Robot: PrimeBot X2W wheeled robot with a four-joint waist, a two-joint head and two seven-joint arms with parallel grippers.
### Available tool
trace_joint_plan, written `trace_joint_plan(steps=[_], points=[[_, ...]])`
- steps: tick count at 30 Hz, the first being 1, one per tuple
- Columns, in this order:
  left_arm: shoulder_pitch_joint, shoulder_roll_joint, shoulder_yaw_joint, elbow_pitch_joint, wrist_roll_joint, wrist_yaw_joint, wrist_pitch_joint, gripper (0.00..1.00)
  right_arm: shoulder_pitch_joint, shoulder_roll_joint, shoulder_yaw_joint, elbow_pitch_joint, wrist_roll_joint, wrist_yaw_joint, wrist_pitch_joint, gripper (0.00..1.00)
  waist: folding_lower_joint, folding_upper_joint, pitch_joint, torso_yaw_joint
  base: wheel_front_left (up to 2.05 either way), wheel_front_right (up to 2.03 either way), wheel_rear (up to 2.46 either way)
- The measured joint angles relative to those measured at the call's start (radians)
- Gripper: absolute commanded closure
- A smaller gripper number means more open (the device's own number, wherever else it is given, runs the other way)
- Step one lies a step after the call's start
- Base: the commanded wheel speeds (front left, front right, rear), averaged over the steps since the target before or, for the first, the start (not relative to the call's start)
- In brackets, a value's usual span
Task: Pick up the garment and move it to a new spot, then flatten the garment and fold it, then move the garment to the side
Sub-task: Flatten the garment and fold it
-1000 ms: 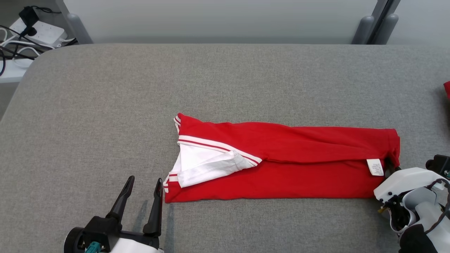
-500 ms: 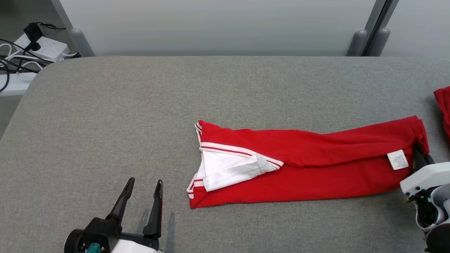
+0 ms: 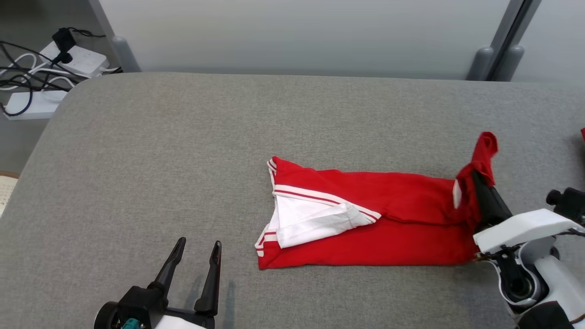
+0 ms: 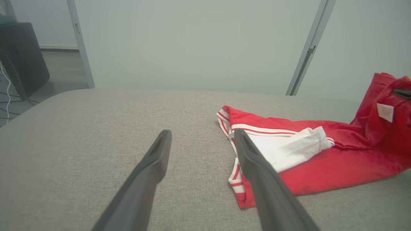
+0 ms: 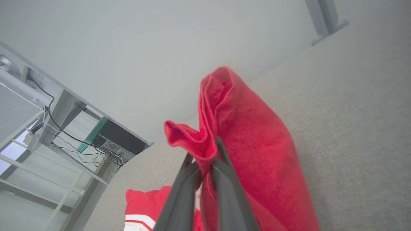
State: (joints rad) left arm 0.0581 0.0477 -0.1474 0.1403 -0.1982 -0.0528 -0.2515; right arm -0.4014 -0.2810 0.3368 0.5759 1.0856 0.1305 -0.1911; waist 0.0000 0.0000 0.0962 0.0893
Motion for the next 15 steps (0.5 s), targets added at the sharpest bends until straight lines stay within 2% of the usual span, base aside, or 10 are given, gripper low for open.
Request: trace_joint_plan(steps=[6, 15], points=[[0.0, 0.0, -0.02, 0.009, -0.022, 0.001, 0.0, 0.0, 0.003, 0.029, 0.062, -0.113, 0.074, 0.0, 0.006, 1.0, 0.0, 0.0, 0.004, 0.04, 0.0, 0.0, 0.0], [-0.009, 0.0, -0.044, 0.012, -0.032, 0.003, 0.0, 0.0, 0.0, 0.091, 0.141, -0.123, 0.111, 0.0, 0.006, 1.0, 0.0, 0.0, 0.018, 0.131, 0.0, 0.0, 0.0]])
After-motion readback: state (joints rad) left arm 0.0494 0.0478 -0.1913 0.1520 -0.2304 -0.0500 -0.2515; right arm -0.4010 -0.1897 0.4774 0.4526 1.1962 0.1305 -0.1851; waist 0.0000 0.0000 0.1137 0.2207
